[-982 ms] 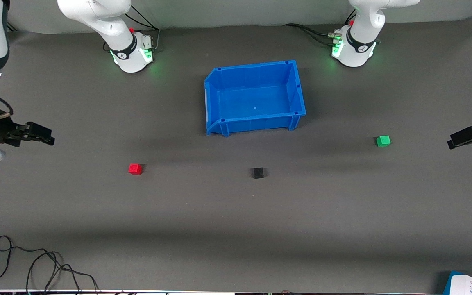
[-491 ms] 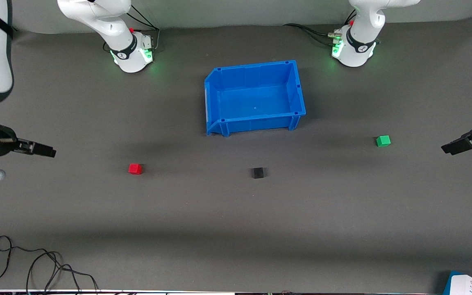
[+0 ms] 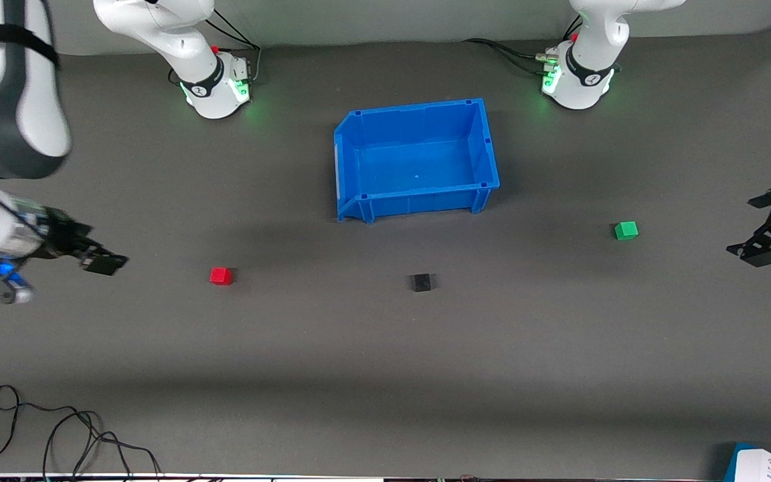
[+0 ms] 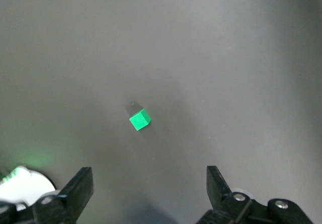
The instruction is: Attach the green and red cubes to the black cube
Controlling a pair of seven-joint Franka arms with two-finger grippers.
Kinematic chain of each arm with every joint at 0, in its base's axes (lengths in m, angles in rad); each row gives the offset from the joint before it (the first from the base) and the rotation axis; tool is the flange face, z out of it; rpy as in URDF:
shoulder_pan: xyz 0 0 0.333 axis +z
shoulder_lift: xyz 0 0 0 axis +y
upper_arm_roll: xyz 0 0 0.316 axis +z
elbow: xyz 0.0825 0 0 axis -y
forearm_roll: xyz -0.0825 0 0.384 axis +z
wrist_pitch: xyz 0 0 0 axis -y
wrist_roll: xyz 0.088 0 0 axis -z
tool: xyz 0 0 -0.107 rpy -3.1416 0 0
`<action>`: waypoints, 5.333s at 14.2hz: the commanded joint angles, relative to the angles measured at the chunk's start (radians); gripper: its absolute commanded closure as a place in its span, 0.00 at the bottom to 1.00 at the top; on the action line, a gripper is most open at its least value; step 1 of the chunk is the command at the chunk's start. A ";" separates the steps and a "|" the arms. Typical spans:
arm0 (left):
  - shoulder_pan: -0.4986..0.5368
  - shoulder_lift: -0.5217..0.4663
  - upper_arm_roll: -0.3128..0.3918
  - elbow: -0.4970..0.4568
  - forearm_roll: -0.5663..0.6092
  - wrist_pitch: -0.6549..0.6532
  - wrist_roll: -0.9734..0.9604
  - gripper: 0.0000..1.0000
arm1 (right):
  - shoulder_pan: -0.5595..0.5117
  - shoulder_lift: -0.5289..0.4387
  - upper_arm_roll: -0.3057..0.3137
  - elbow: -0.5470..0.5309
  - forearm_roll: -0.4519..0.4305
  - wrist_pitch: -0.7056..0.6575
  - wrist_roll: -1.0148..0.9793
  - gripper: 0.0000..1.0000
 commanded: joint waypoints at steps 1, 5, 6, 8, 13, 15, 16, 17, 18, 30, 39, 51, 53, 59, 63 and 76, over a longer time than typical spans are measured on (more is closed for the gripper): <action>0.001 -0.024 -0.002 -0.122 -0.004 0.075 -0.181 0.00 | 0.031 0.059 -0.008 -0.008 0.011 0.020 0.201 0.00; 0.040 -0.131 0.000 -0.364 -0.005 0.297 -0.306 0.00 | 0.041 0.050 -0.010 -0.181 0.008 0.192 0.413 0.11; 0.066 -0.170 -0.002 -0.442 -0.007 0.365 -0.306 0.00 | 0.051 0.047 -0.010 -0.238 0.010 0.252 0.432 0.13; 0.079 -0.196 -0.002 -0.544 -0.007 0.469 -0.307 0.00 | 0.055 0.046 -0.010 -0.333 0.011 0.362 0.493 0.11; 0.065 -0.199 -0.005 -0.728 -0.007 0.726 -0.454 0.01 | 0.055 0.064 -0.008 -0.548 0.013 0.720 0.550 0.02; 0.067 -0.196 -0.005 -0.785 -0.007 0.816 -0.488 0.02 | 0.055 0.099 -0.008 -0.588 0.072 0.836 0.550 0.01; 0.065 -0.190 -0.005 -0.826 -0.007 0.883 -0.514 0.03 | 0.055 0.124 -0.008 -0.593 0.082 0.878 0.550 0.01; 0.065 -0.181 -0.005 -0.867 -0.007 0.955 -0.528 0.04 | 0.057 0.145 -0.008 -0.593 0.083 0.902 0.550 0.01; 0.065 -0.170 -0.006 -0.907 -0.007 1.023 -0.537 0.05 | 0.057 0.159 -0.007 -0.591 0.085 0.918 0.551 0.01; -0.018 -0.023 -0.006 -1.012 0.001 1.292 -0.541 0.05 | 0.107 0.224 -0.013 -0.570 0.161 1.002 0.522 0.33; -0.006 0.040 -0.002 -1.011 0.013 1.343 -0.518 0.05 | 0.109 0.219 -0.014 -0.561 0.160 0.976 0.519 0.51; 0.004 0.052 0.002 -1.011 0.013 1.343 -0.470 0.76 | 0.222 0.283 -0.002 -0.140 0.177 0.578 0.743 0.81; 0.005 0.052 0.002 -1.011 0.013 1.343 -0.471 0.89 | 0.256 0.384 0.012 0.043 0.213 0.531 0.829 0.81; 0.019 0.040 0.008 -0.986 0.013 1.329 -0.482 1.00 | 0.333 0.644 0.039 0.390 0.296 0.531 1.034 0.82; -0.033 0.042 -0.002 -0.903 0.012 1.233 -0.545 1.00 | 0.339 0.780 0.179 0.500 0.293 0.663 1.126 0.83; -0.446 0.246 -0.006 -0.454 0.001 0.975 -0.988 1.00 | 0.428 0.860 0.194 0.530 0.258 0.699 1.179 0.84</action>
